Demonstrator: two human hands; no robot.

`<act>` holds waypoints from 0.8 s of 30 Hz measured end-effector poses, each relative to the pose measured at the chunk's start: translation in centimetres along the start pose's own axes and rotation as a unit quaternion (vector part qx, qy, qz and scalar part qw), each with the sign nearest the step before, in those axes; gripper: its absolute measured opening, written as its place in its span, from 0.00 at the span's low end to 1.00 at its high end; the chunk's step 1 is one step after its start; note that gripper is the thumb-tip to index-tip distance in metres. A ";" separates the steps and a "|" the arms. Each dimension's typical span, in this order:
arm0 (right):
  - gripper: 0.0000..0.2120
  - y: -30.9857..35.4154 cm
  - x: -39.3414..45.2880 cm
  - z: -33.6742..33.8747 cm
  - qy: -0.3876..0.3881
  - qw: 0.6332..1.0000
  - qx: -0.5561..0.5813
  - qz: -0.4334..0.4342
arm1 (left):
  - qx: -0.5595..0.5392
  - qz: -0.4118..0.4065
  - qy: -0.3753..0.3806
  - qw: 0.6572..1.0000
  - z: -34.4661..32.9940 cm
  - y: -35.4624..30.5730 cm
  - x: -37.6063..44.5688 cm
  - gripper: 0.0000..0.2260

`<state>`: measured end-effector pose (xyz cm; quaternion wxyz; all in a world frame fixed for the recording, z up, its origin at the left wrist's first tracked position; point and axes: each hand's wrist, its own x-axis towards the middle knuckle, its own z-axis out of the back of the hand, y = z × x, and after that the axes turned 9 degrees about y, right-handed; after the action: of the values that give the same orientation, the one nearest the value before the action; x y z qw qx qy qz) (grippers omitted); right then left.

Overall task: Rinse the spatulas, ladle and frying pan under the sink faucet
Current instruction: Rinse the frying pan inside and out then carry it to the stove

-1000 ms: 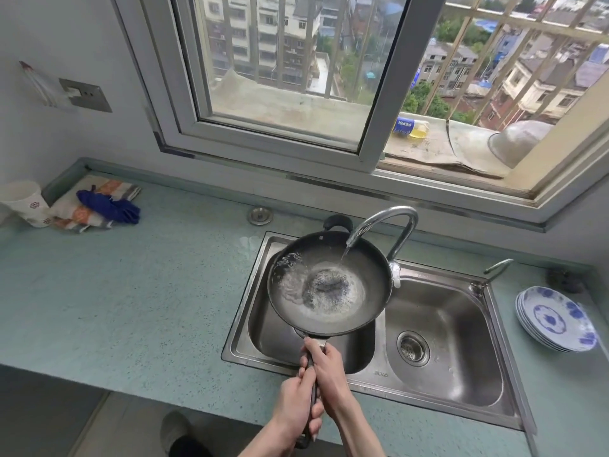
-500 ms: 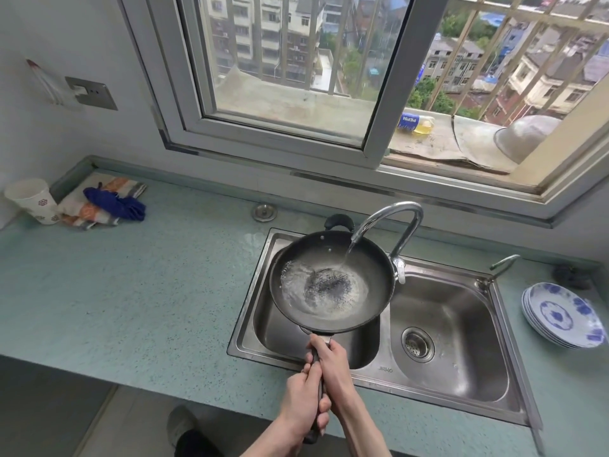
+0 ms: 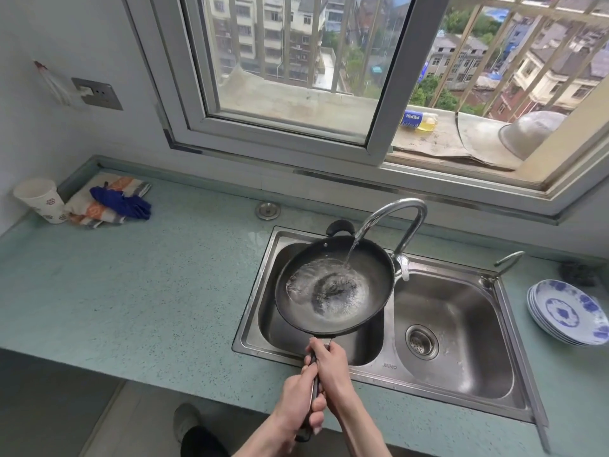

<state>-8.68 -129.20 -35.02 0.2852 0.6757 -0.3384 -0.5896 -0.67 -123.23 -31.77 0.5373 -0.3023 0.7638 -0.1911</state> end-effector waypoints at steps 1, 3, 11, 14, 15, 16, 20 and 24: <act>0.11 -0.2 0.0 0.1 -0.003 1.000 -0.001 0.003 | -0.006 0.002 0.004 1.000 0.1 0.1 0.1 0.25; 0.12 -0.4 -0.1 0.4 -0.004 1.000 0.017 0.000 | 0.002 -0.002 0.007 1.000 -0.1 0.4 0.2 0.25; 0.11 -1.5 -0.1 0.8 0.050 0.988 0.143 -0.030 | 0.124 -0.064 -0.028 0.990 -0.9 1.2 0.2 0.22; 0.11 -1.5 0.1 0.5 0.069 0.978 0.192 -0.038 | 0.178 -0.081 -0.057 0.979 -1.0 1.3 0.2 0.23; 0.11 -1.4 0.1 0.4 0.075 0.974 0.208 -0.042 | 0.193 -0.086 -0.067 0.975 -1.1 1.3 0.2 0.24; 0.10 -1.4 0.1 0.3 0.080 0.970 0.223 -0.047 | 0.209 -0.091 -0.076 0.971 -1.2 1.2 0.1 0.25; 0.11 -1.0 0.3 0.1 0.091 0.965 0.238 -0.062 | 0.255 -0.096 -0.104 0.957 -1.6 0.7 -0.1 0.25; 0.11 0.0 -0.1 0.3 0.067 0.977 0.195 -0.061 | 0.212 -0.080 -0.092 0.970 -2.0 0.2 -0.2 0.23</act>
<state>-9.00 -129.12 -34.97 0.1332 0.7756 -0.3855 -0.4819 -2.50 -123.04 -31.04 0.6398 -0.2579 0.6268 -0.3623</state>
